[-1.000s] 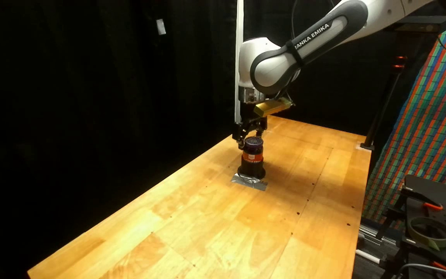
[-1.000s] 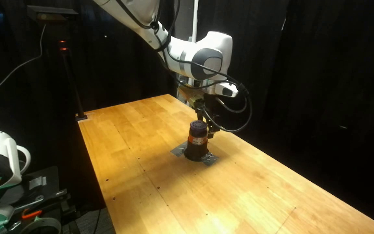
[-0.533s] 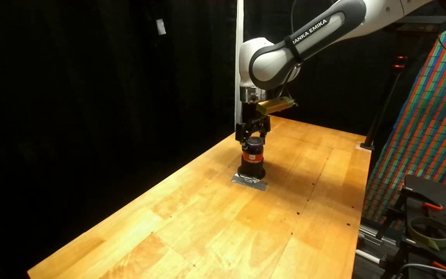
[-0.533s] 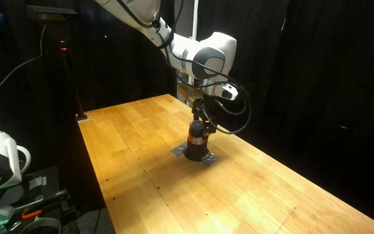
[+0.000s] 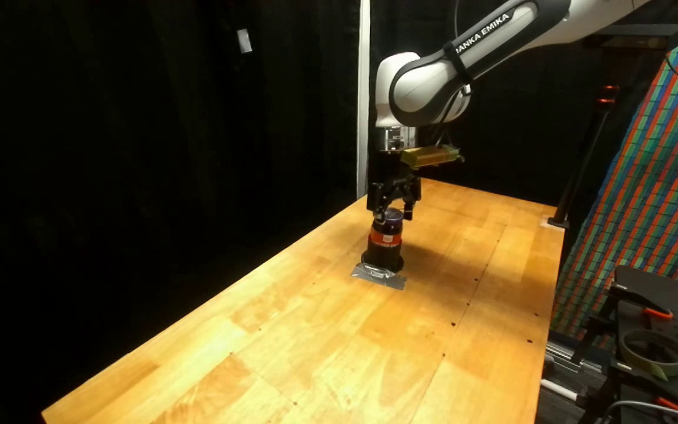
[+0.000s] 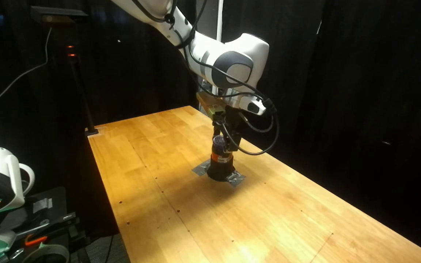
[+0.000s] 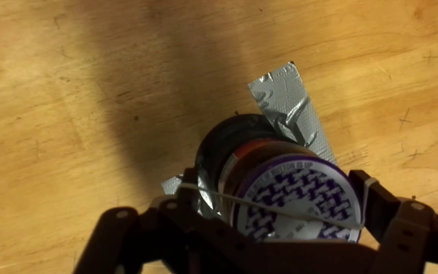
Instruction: Put the rubber band around the brown cup
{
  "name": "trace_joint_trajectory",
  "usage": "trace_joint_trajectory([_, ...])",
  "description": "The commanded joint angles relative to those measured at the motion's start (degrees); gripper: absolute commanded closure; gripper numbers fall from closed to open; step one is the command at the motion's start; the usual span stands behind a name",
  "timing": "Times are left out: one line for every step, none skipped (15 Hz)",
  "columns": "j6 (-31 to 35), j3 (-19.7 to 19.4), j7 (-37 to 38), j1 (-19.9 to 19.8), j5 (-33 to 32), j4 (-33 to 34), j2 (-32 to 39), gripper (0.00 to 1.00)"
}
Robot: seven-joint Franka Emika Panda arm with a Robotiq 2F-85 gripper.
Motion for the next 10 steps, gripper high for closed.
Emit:
trace_joint_trajectory([0.8,0.4,-2.9,-1.1,2.8,-7.2,-5.0,0.0])
trace_joint_trajectory([0.9,0.4,-3.4,-1.2,3.2,-8.1,-5.5,0.0])
trace_joint_trajectory([1.0,0.5,-3.8,-1.2,3.6,-9.3,-6.3,0.0])
trace_joint_trajectory([1.2,0.5,-4.3,-1.3,3.8,-10.2,-6.8,0.0])
trace_joint_trajectory([1.9,0.5,-4.8,-1.4,4.1,-11.5,-7.5,0.0])
trace_joint_trajectory([2.8,0.5,-5.1,-1.3,4.3,-12.7,-8.2,0.0])
trace_joint_trajectory([4.1,0.4,-5.0,-1.2,4.4,-14.0,-8.7,0.25])
trace_joint_trajectory([5.8,0.3,-5.0,-1.2,4.6,-15.5,-9.4,0.25])
trace_joint_trajectory([7.6,0.3,-5.0,-1.1,4.7,-17.0,-10.0,0.34])
trace_joint_trajectory([9.4,0.4,-4.9,-1.0,4.8,-18.7,-10.9,0.42])
